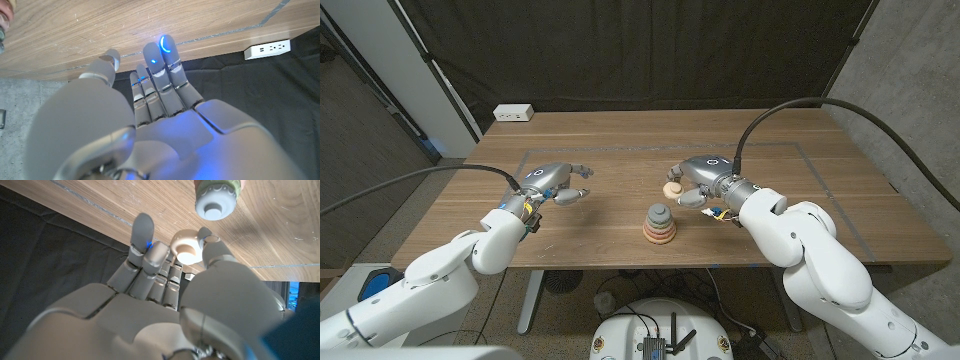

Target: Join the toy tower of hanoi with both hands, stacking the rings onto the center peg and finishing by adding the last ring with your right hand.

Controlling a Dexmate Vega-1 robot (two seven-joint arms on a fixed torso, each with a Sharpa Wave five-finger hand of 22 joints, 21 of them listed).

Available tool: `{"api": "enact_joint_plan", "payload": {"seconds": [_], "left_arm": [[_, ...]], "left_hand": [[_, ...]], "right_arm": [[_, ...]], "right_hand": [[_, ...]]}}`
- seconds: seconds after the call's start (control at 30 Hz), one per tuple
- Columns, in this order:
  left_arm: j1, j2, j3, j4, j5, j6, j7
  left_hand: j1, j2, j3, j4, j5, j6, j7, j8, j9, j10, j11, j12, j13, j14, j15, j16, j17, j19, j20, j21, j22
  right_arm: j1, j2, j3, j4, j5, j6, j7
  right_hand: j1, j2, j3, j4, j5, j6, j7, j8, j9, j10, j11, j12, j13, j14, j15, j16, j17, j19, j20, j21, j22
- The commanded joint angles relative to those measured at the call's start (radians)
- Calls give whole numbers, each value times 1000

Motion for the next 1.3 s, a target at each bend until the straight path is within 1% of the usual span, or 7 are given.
{"api": "enact_joint_plan", "payload": {"seconds": [0.03, 0.2, 0.3, 0.63, 0.93, 1.1, 1.3], "left_arm": [[-10, 0, 10, 9, 3, -4, -9], [-8, 1, 8, 9, 1, -7, -7], [-1, 2, 4, 7, 1, -5, -6], [22, 2, -13, -3, 2, -3, -1], [38, -1, -25, -10, 7, -3, -3], [39, -2, -25, -12, 11, -5, -8], [40, -1, -25, -16, 13, -2, -20]], "left_hand": [[0, 1, 9, -2, 5, -3, -2, -4, 2, 0, -5, -1, 3, -7, -90, -1, 0, -4, -140, 7, 4], [0, 1, 9, -2, 5, -2, -4, -3, 2, 1, -4, -1, 3, -7, -90, -1, 0, -3, -140, 8, 4], [0, 1, 9, -2, 5, -2, -4, -4, 2, 2, -3, 0, 4, -6, -90, 0, 0, -2, -140, 8, 4], [0, 1, 9, -2, 5, -2, -3, -4, 2, 2, -3, 0, 3, -6, -90, -1, 0, -2, -139, 8, 4], [-1, 1, 10, -1, 5, -2, -4, -4, 2, 1, -4, 1, 4, -5, -90, 0, 0, -3, -140, 8, 4], [-1, 2, 10, -1, 5, -2, -3, -4, 2, 3, -3, 1, 4, -4, -90, 1, 2, -4, -140, 9, 4], [-1, 2, 10, -1, 5, -3, -1, -4, 3, 2, -3, 1, 4, -6, -90, -1, 0, -4, -140, 9, 4]], "right_arm": [[113, -5, -70, 31, 29, 53, 47], [147, 1, -96, 40, 16, 65, 82], [156, 7, -110, 43, -5, 66, 90], [204, 28, -142, 61, -22, 89, 158], [216, 40, -150, 73, -30, 84, 201], [215, 45, -146, 85, -22, 73, 204], [221, 48, -156, 99, -22, 69, 210]], "right_hand": [[8, 31, 41, 33, 4, 32, -36, 3, 2, 50, -42, 8, 4, -4, 2, 2, 1, 8, -23, -5, 1], [7, 31, 42, 33, 3, 34, -39, 4, 1, 51, -44, 8, 5, -6, 2, 3, 1, 7, -23, -6, 1], [6, 31, 42, 33, 3, 30, -39, 1, 0, 51, -44, 7, 6, -6, 1, 4, 1, 6, -23, -6, 0], [0, 29, 42, 34, 2, 31, -39, 1, -2, 52, -46, 6, 7, -12, 1, 2, -1, 6, -23, -6, 0], [-4, 29, 44, 35, 2, 29, -30, -1, -3, 53, -42, 3, 4, -10, 2, 7, 2, 7, -23, -5, 2], [-5, 30, 45, 34, 2, 28, -29, -2, -4, 53, -41, 3, 5, -11, 1, 8, 2, 7, -23, -6, 2], [-5, 30, 46, 34, 2, 28, -28, -3, -5, 52, -42, 3, 6, -11, 2, 10, 2, 7, -23, -6, 2]]}}
